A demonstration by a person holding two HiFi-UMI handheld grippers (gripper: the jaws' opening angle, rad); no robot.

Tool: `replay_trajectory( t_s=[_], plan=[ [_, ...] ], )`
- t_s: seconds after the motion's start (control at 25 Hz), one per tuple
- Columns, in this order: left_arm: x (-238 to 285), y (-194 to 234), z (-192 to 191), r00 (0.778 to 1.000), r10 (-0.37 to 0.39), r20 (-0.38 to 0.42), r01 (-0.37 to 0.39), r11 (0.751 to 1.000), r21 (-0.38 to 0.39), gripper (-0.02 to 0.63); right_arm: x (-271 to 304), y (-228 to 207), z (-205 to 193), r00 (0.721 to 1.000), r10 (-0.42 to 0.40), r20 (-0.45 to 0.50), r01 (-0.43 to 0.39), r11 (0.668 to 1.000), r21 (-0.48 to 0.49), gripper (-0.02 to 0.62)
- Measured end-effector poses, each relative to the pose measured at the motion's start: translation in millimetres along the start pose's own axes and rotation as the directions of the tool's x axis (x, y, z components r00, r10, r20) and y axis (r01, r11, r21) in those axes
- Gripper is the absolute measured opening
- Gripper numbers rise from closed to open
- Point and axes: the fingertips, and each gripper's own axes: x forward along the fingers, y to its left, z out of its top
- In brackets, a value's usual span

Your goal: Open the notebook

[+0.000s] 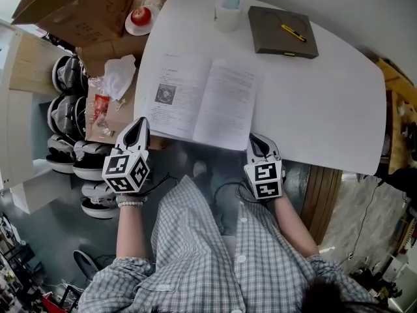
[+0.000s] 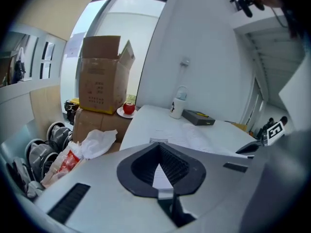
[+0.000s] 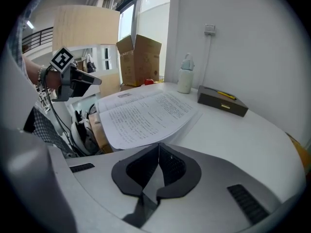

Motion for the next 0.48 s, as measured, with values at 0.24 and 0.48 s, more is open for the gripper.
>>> replay_trajectory(
  t_s=[0.24,0.48],
  plan=[
    [0,-37,24,0.994,-0.105,0.007,0.104,0.989,0.104,0.009,-21,-20,17,0.999,-0.03,0.039,0.029,0.999,0.019,0.021],
    [-6,-67,56,0.983,-0.179,0.046,0.168,0.97,0.174,0.009,-34,-24,57,0.994,-0.014,0.106,0.019,0.999,-0.048,0.021]
  ],
)
